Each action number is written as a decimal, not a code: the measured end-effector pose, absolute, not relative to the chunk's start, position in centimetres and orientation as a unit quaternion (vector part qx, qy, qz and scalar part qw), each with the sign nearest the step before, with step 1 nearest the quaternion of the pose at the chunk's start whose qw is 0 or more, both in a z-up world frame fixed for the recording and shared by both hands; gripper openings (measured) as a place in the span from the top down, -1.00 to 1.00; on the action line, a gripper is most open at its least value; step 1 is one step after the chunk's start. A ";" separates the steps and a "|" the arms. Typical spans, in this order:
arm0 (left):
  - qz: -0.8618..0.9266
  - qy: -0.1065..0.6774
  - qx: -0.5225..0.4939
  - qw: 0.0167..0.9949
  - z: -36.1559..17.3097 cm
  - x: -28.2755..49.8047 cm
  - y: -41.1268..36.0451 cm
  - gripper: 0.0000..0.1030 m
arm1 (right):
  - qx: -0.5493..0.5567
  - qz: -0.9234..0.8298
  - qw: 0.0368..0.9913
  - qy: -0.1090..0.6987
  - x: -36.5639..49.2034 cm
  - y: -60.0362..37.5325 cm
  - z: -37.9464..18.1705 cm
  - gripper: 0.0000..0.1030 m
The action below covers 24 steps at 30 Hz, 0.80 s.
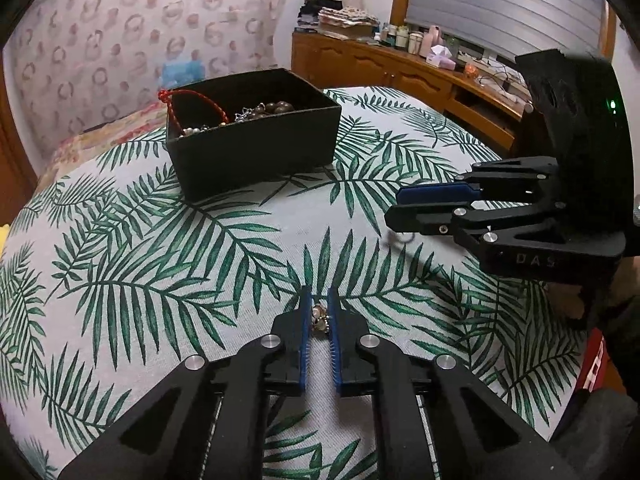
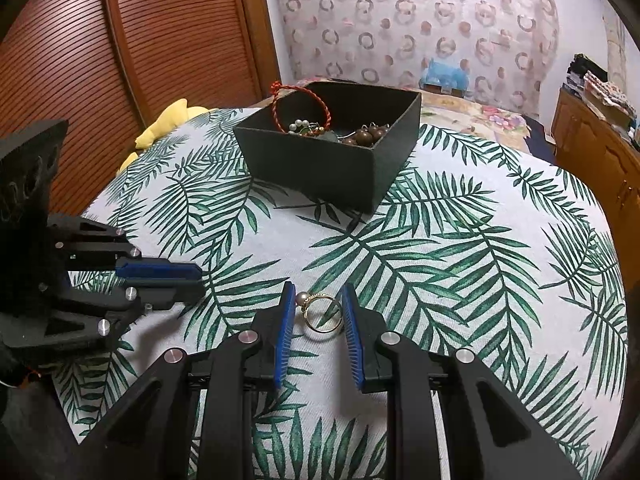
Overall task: Organize jewelry
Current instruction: 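Lower the gold ring and gold earring into the black box and open both tools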
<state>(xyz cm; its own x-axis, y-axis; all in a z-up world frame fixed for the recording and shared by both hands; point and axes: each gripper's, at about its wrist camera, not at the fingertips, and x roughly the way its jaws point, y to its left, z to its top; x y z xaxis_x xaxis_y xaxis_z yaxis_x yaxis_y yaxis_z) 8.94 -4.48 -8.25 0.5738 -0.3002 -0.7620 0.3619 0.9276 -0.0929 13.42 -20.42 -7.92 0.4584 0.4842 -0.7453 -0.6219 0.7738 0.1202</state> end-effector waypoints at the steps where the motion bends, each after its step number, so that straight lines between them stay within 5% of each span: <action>1: -0.186 0.421 0.036 0.887 -8.2 9.0 -4.4 0.87 | -0.085 0.326 0.850 0.406 13.5 -20.3 -7.9 0.49; 24: -0.146 0.358 0.023 0.922 -1.7 16.9 -1.4 0.87 | -0.073 0.347 0.875 0.330 20.9 -17.1 -1.2 0.49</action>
